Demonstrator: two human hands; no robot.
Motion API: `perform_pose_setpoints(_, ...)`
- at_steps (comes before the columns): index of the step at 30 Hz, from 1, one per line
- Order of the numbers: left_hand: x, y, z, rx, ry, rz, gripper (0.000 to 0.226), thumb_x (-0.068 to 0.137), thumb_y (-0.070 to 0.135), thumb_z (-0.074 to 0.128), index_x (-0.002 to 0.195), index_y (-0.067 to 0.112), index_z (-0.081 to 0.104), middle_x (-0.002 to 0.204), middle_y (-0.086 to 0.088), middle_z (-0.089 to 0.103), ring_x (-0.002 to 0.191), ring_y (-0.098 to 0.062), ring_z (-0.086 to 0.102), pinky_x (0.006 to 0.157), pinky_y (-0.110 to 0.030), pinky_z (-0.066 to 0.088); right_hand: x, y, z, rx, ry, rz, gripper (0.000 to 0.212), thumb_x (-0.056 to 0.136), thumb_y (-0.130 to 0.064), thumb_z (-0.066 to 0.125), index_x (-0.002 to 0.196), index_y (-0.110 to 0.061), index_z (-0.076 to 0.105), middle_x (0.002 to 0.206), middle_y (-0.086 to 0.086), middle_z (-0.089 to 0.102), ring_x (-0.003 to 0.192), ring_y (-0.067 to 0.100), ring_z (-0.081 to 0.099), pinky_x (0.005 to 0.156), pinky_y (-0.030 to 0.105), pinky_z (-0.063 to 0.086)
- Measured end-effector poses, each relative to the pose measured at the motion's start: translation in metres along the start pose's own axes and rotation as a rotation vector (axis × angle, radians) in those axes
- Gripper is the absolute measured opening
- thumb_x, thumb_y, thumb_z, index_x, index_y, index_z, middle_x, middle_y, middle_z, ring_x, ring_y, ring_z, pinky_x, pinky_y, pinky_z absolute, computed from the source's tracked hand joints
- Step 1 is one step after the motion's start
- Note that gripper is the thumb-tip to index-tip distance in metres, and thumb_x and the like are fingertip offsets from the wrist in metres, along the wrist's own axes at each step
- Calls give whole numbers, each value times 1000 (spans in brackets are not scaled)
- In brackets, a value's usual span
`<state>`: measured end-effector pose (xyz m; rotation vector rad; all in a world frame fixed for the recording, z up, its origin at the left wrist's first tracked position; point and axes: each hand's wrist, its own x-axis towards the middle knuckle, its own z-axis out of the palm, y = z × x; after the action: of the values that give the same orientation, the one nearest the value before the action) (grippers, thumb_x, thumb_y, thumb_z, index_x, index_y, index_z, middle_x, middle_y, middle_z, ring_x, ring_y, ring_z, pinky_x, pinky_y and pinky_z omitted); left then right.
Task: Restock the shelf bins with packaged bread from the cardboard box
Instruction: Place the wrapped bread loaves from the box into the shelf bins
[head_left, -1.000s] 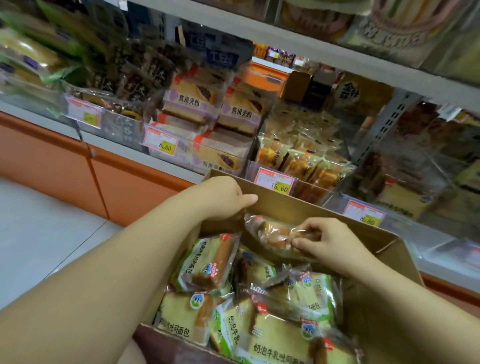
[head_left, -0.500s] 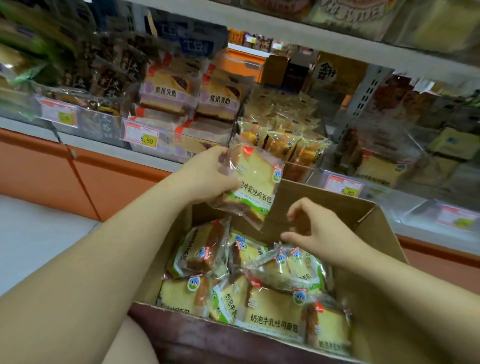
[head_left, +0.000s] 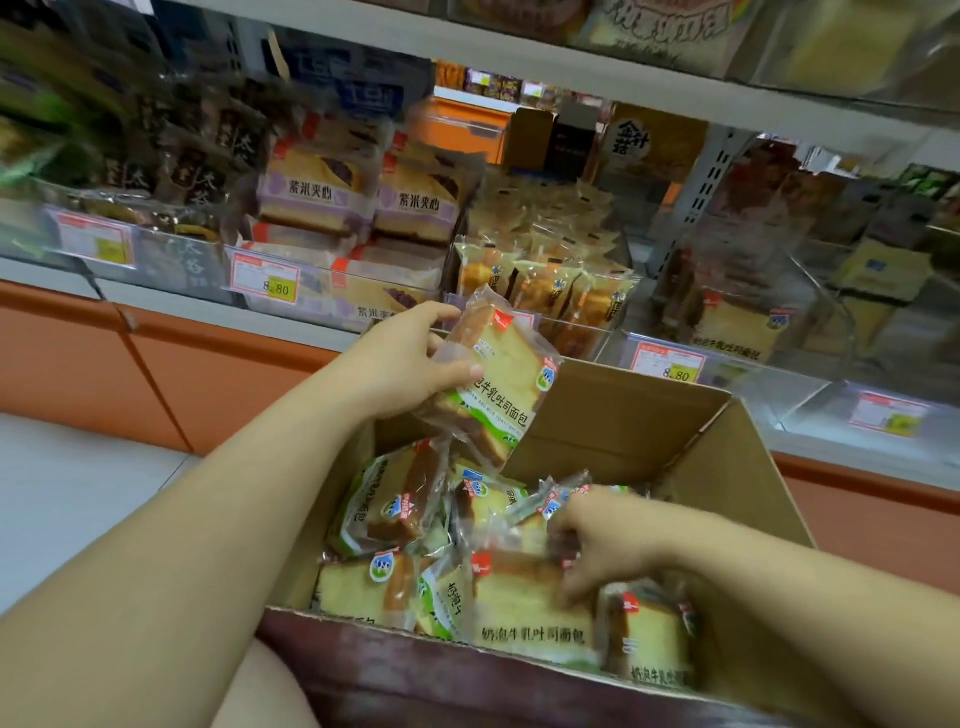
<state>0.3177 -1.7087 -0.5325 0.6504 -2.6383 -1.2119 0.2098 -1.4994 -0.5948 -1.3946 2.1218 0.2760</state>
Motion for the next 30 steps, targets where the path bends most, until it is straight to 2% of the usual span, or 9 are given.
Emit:
perform_pose_setpoints(5, -15, 4, 6, -87, 69, 16, 65, 86, 37, 67, 143, 26, 37, 110, 10, 63, 93, -7, 64, 85, -36, 53, -53, 11, -62, 147, 313, -57, 27, 72, -38, 79, 69, -23, 57, 66, -6, 56, 58, 3, 49, 55, 20, 36)
perform_pose_setpoints(9, -24, 19, 12, -235, 86, 65, 60, 83, 35, 70, 137, 30, 45, 123, 11, 57, 114, -9, 56, 97, -42, 49, -96, 29, -90, 365, 521, -82, 23, 69, -35, 82, 74, -21, 63, 67, -9, 59, 59, 0, 51, 55, 16, 36)
perform_pose_setpoints(11, -25, 36, 19, -350, 47, 136, 51, 83, 28, 71, 129, 35, 50, 125, 10, 58, 117, -8, 55, 102, -38, 46, -112, 40, -96, 439, 614, -83, 23, 67, -32, 82, 84, -26, 68, 88, -12, 63, 78, -3, 57, 71, 18, 44)
perform_pose_setpoints(14, -22, 70, 29, -381, 4, 232, 46, 86, 22, 68, 124, 37, 48, 121, 18, 57, 114, 1, 54, 95, -18, 45, -132, 54, -99, 521, 737, -91, 28, 67, -26, 82, 93, -27, 71, 117, -16, 54, 106, -3, 53, 96, 23, 43)
perform_pose_setpoints(19, 1, 126, 50, -440, -50, 353, 38, 91, 14, 62, 124, 30, 52, 122, 6, 61, 110, -11, 60, 75, -17, 48, -157, 79, -106, 493, 927, 27, 25, 70, -26, 80, 87, -35, 63, 147, -8, 35, 131, 9, 40, 104, 35, 39)
perform_pose_setpoints(22, 15, 156, 61, -420, -70, 405, 37, 92, 15, 60, 121, 35, 50, 124, 10, 59, 114, -4, 56, 83, -20, 52, -169, 101, -115, 551, 1009, 11, 33, 66, -18, 83, 86, -37, 64, 121, -12, 56, 106, 9, 57, 95, 34, 49)
perform_pose_setpoints(25, 32, 182, 70, -381, -57, 451, 40, 92, 15, 60, 123, 38, 51, 129, 8, 55, 123, -8, 49, 102, -38, 46, -173, 125, -120, 401, 1209, 80, 33, 66, -11, 83, 90, -25, 66, 106, -8, 54, 96, 10, 55, 83, 25, 47)
perform_pose_setpoints(27, 46, 195, 76, -308, -26, 466, 45, 94, 12, 57, 132, 34, 49, 135, 9, 51, 126, -5, 45, 101, -27, 45, -170, 139, -122, 310, 1328, 103, 37, 67, -8, 82, 100, -16, 68, 109, -5, 51, 101, 11, 52, 86, 26, 46)
perform_pose_setpoints(30, 70, 202, 89, -195, -18, 424, 57, 94, 7, 54, 143, 32, 38, 142, 11, 44, 116, -1, 47, 76, -4, 41, -155, 160, -121, 270, 1403, 156, 39, 71, -6, 80, 108, -5, 67, 111, -5, 47, 104, 7, 47, 88, 21, 42)
